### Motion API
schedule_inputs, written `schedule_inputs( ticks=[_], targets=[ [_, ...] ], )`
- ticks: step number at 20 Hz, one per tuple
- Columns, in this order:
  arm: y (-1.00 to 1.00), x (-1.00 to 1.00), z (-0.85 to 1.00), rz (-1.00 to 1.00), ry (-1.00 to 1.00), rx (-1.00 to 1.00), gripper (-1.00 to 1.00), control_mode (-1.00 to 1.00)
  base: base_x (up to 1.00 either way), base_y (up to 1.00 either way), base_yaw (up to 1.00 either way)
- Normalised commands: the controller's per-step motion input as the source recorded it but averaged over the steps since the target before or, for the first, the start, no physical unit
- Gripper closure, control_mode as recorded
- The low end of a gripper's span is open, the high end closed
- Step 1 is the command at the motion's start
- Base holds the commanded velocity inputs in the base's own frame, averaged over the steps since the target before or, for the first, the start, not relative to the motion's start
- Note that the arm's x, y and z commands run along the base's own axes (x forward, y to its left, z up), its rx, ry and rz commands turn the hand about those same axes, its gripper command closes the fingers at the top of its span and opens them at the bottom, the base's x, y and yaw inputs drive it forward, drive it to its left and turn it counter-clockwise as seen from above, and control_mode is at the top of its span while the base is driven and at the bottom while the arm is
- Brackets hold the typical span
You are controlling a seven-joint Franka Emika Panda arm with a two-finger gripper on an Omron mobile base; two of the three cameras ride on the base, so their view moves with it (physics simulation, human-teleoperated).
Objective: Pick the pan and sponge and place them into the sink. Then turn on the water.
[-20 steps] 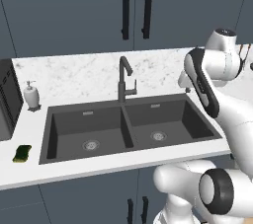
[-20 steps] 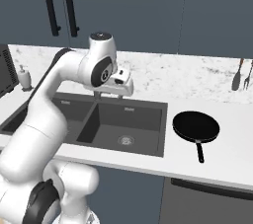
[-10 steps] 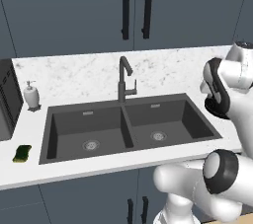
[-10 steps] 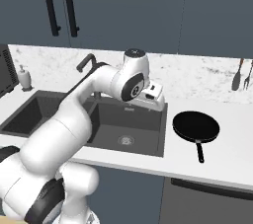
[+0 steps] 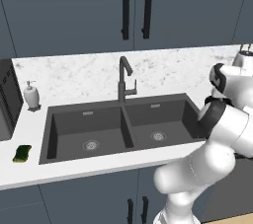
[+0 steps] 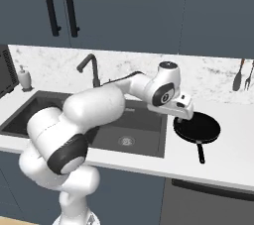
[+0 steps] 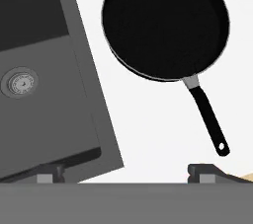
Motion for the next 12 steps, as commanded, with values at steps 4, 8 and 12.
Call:
schedule_inputs(
  ticks=[4, 8, 12],
  targets=[
    [-0.82, 0.21, -0.24, -0.06, 0.15, 0.0, -1.0, -1.0, 0.0, 0.0, 0.0],
    [-0.4, 0.0, -0.14, 0.0, 0.12, -0.01, -1.0, -1.0, 0.0, 0.0, 0.0],
    [-0.18, 0.0, -0.1, 0.0, 0.02, 0.0, -1.0, -1.0, 0.0, 0.0, 0.0]
  ],
)
